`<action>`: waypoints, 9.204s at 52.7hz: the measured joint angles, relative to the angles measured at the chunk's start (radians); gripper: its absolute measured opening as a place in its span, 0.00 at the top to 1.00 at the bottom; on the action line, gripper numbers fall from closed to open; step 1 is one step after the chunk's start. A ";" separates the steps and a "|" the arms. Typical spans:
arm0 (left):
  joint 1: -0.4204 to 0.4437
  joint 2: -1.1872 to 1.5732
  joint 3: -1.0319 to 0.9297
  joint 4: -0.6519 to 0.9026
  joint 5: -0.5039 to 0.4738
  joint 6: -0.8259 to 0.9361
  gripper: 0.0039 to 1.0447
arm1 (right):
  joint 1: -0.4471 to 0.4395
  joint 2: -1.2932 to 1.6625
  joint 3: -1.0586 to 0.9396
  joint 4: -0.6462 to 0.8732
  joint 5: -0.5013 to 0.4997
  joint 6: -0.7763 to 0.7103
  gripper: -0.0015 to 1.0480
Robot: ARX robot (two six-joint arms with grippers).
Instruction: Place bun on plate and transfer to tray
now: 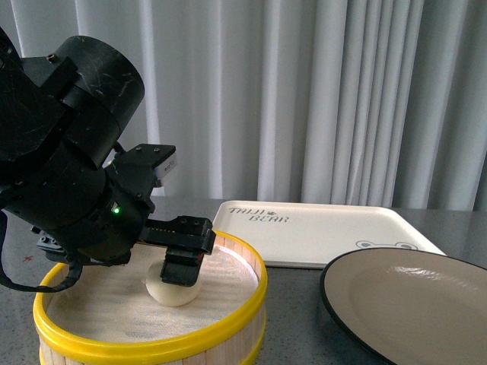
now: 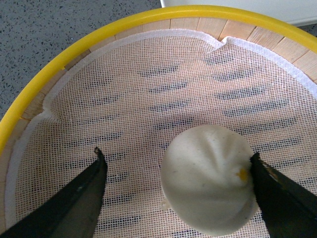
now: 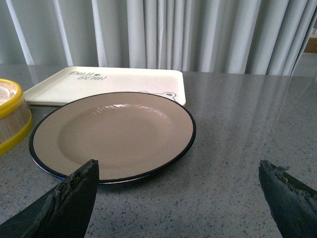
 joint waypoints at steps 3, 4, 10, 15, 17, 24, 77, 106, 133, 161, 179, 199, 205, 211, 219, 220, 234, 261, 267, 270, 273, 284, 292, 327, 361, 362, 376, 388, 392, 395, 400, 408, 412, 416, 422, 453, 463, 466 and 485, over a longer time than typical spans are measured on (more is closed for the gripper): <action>0.000 0.000 0.000 -0.001 0.002 0.000 0.28 | 0.000 0.000 0.000 0.000 0.000 0.000 0.08; 0.000 0.000 0.000 -0.002 0.005 0.000 0.31 | 0.000 0.000 0.000 0.000 0.000 0.000 0.08; 0.000 0.000 0.000 -0.006 0.019 -0.004 0.49 | 0.000 0.000 0.000 0.000 0.000 0.000 0.08; 0.000 -0.004 -0.001 -0.007 0.024 -0.005 0.67 | 0.000 0.000 0.000 0.000 0.000 0.000 0.08; -0.001 -0.006 -0.001 -0.009 0.026 -0.003 0.72 | 0.000 0.000 0.000 0.000 0.000 0.000 0.08; -0.002 -0.020 -0.005 -0.011 0.036 -0.002 0.93 | 0.000 0.000 0.000 0.000 0.000 0.000 0.08; -0.067 -0.066 0.094 -0.027 0.035 0.029 0.97 | 0.000 0.000 0.000 0.000 0.000 0.000 0.08; -0.283 0.173 0.348 0.044 0.303 0.168 0.97 | 0.000 0.000 0.000 0.000 0.000 0.000 0.08; -0.399 0.328 0.461 -0.012 0.307 0.171 0.97 | 0.000 0.000 0.000 0.000 0.000 0.000 0.08; -0.422 0.425 0.575 -0.103 0.154 0.175 0.97 | 0.000 0.000 0.000 0.000 0.000 0.000 0.08; -0.428 0.426 0.576 -0.098 0.152 0.164 0.69 | 0.000 0.000 0.000 0.000 0.000 0.000 0.08; -0.426 0.399 0.576 -0.098 0.203 0.131 0.05 | 0.000 0.000 0.000 0.000 0.000 0.000 0.08; -0.422 0.393 0.576 -0.097 0.203 0.119 0.06 | 0.000 0.000 0.000 0.000 0.000 0.000 0.08; -0.410 0.385 0.576 -0.088 0.203 0.105 0.06 | 0.000 0.000 0.000 0.000 0.000 0.000 0.08; -0.361 0.344 0.576 -0.048 0.193 0.070 0.06 | 0.000 0.000 0.000 0.000 0.000 0.000 0.08; -0.350 0.334 0.575 -0.036 0.187 0.061 0.06 | 0.000 0.000 0.000 0.000 0.000 0.000 0.08; -0.102 0.208 0.513 0.089 -0.021 -0.145 0.06 | 0.000 0.000 0.000 0.000 0.000 0.000 0.08; 0.081 -0.142 -0.224 0.846 -0.162 -0.023 0.50 | 0.000 0.000 0.000 0.000 0.000 0.000 0.08; 0.136 -0.243 -0.430 0.941 -0.140 -0.008 0.69 | 0.000 0.000 0.000 0.000 0.000 0.000 0.08; 0.150 -0.276 -0.511 0.967 -0.126 -0.005 0.78 | 0.000 0.000 0.000 0.000 0.000 0.000 0.08; 0.157 -0.308 -0.583 0.990 -0.106 -0.003 0.86 | 0.000 0.000 0.000 0.000 0.000 0.000 0.08; 0.192 -0.440 -0.777 1.051 -0.060 0.006 0.96 | 0.000 0.000 0.000 0.000 0.000 0.000 0.08; 0.224 -0.521 -0.883 1.069 -0.039 0.006 0.96 | 0.000 0.000 0.000 0.000 0.000 0.000 0.08; 0.327 -0.939 -1.156 0.924 0.066 0.006 0.96 | 0.000 0.000 0.000 0.000 0.000 0.000 0.08; 0.327 -1.299 -1.206 0.649 0.067 0.006 0.96 | 0.000 0.000 0.000 0.000 0.000 0.000 0.08; 0.327 -1.310 -1.206 0.639 0.067 0.006 0.96 | 0.000 0.000 0.000 0.000 0.000 0.000 0.08; 0.327 -1.447 -1.206 0.505 0.067 0.006 0.96 | 0.000 0.000 0.000 0.000 0.000 0.000 0.08; 0.327 -1.526 -1.206 0.426 0.067 0.006 0.96 | 0.000 0.000 0.000 0.000 0.000 0.000 0.08; 0.327 -1.543 -1.206 0.408 0.067 0.006 0.96 | 0.000 0.000 0.000 0.000 0.000 0.000 0.08; 0.327 -1.558 -1.206 0.394 0.067 0.007 0.96 | 0.000 0.000 0.000 0.000 0.000 0.000 0.08; 0.327 -1.674 -1.206 0.242 0.069 0.007 0.96 | 0.000 0.000 0.000 0.000 0.000 0.000 0.08; 0.327 -1.733 -1.206 0.214 0.069 0.007 0.96 | 0.000 0.000 0.000 0.000 0.000 0.000 0.08; 0.327 -1.733 -1.206 0.212 0.069 0.007 0.96 | 0.000 0.000 0.000 0.000 0.000 0.000 0.08; 0.327 -1.733 -1.206 0.212 0.069 0.006 0.95 | 0.000 0.000 0.000 0.000 0.000 0.000 0.08; 0.327 -1.733 -1.206 0.212 0.069 0.006 0.71 | 0.000 0.000 0.000 0.000 0.000 0.000 0.08; 0.327 -1.733 -1.206 0.212 0.069 0.009 0.06 | 0.000 0.000 0.000 0.000 0.000 0.000 0.08; 0.327 -1.733 -1.206 0.212 0.069 0.009 0.06 | 0.046 0.048 0.037 -0.089 0.159 0.094 0.08; 0.327 -1.733 -1.206 0.212 0.067 0.009 0.06 | 0.068 0.137 0.082 -0.137 0.315 0.191 0.08; 0.327 -1.733 -1.206 0.212 0.069 0.009 0.06 | 0.024 0.369 0.298 -0.355 0.038 -0.450 0.08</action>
